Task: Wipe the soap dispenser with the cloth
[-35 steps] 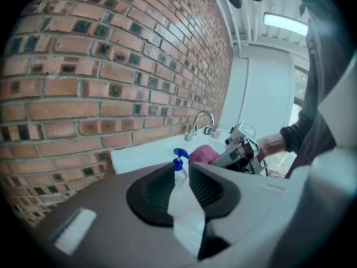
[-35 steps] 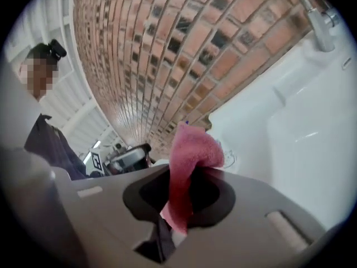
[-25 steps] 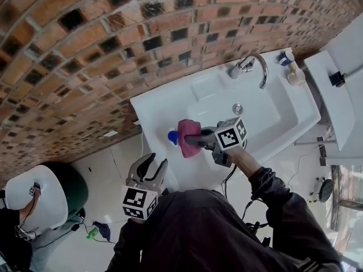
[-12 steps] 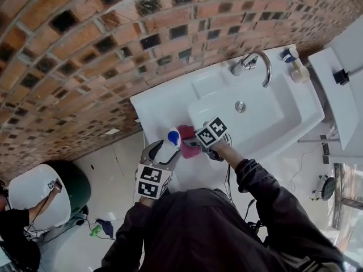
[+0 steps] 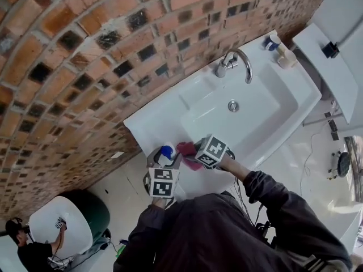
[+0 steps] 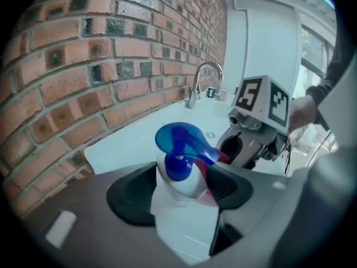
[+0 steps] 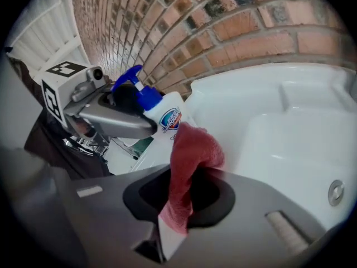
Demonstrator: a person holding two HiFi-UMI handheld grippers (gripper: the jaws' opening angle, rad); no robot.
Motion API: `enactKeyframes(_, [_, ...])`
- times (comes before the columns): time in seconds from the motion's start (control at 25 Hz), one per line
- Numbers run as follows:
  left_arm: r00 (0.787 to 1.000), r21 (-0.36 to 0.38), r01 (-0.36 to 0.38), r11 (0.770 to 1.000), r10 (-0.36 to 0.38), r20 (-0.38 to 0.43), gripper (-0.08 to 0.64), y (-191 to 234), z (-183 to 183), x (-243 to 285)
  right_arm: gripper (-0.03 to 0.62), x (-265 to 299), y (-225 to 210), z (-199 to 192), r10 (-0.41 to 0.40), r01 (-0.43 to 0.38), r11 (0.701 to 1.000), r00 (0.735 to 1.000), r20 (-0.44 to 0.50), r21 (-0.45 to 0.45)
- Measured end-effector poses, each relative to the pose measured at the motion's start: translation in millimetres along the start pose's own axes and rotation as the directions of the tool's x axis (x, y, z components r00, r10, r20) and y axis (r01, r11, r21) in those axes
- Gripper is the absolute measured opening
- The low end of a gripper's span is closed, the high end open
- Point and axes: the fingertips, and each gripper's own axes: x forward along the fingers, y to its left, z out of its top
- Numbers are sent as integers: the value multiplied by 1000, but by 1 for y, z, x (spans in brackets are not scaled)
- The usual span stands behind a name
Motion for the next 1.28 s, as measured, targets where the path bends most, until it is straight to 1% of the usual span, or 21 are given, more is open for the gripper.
enactKeyframes(0.08, [1000, 34, 18, 999, -17, -21, 284, 1, 0, -1, 63, -12, 3, -7, -6, 6, 1000, 999, 37, 17])
enactKeyframes(0.16, [998, 84, 49, 995, -46, -36, 278, 1, 0, -1, 63, -25, 4, -15, -22, 19, 999, 997, 71, 38])
enactKeyframes(0.24, [994, 163, 107, 981, -100, -48, 272, -2, -1, -2, 63, -37, 4, -20, -34, 28, 998, 994, 106, 58])
enactKeyframes(0.28, [989, 219, 147, 964, -138, -58, 267, -5, -3, -2, 63, -43, 4, -21, -37, 29, 997, 992, 123, 66])
enactKeyframes(0.32, [981, 283, 192, 940, -178, -73, 263, -9, -5, -4, 63, -48, 5, -21, -37, 27, 997, 990, 139, 71])
enactKeyframes(0.36, [972, 347, 237, 907, -218, -92, 256, -12, -9, -5, 63, -52, 6, -19, -34, 23, 997, 987, 155, 71])
enactKeyframes(0.4, [960, 408, 281, 869, -257, -114, 241, -15, -14, -7, 63, -56, 7, -16, -28, 17, 998, 985, 169, 66])
enactKeyframes(0.44, [945, 465, 326, 823, -296, -139, 227, -18, -19, -9, 63, -60, 9, -12, -19, 9, 998, 983, 180, 57])
enactKeyframes(0.52, [913, 566, 403, 719, -357, -197, 205, -23, -28, -12, 63, -67, 14, -2, -2, -3, 1000, 981, 194, 25])
enactKeyframes(0.56, [901, 599, 428, 676, -371, -224, 198, -24, -31, -13, 63, -70, 15, 5, 2, -3, 1000, 980, 198, 4])
enactKeyframes(0.6, [893, 618, 444, 649, -377, -245, 192, -24, -33, -14, 63, -72, 17, 11, 4, -1, 1000, 980, 197, -18])
enactKeyframes(0.64, [889, 625, 452, 636, -379, -257, 190, -24, -33, -14, 63, -74, 18, 17, 4, 4, 999, 981, 193, -41])
enactKeyframes(0.72, [887, 628, 458, 630, -377, -268, 189, -24, -34, -14, 63, -78, 20, 28, 10, 5, 996, 983, 181, -85])
enactKeyframes(0.8, [888, 626, 455, 633, -374, -267, 189, -26, -33, -13, 63, -81, 26, 39, 44, -24, 993, 983, 179, -112])
enactKeyframes(0.84, [890, 623, 452, 638, -373, -264, 189, -26, -33, -13, 63, -81, 28, 43, 65, -45, 993, 982, 180, -111])
enactKeyframes(0.96, [892, 614, 447, 650, -371, -257, 187, -27, -33, -13, 63, -68, 23, 39, 88, -79, 995, 986, 144, -64])
enactKeyframes(1.08, [892, 615, 448, 649, -369, -260, 187, -27, -33, -13, 63, -44, 15, 25, 92, -93, 996, 991, 93, 5])
enactKeyframes(1.16, [893, 615, 446, 651, -367, -260, 187, -27, -33, -13, 62, -23, 7, 15, 83, -85, 996, 995, 49, 41])
enactKeyframes(1.28, [894, 616, 444, 651, -363, -261, 187, -27, -33, -12, 62, 3, -11, -3, 19, -18, 1000, 998, -61, 15])
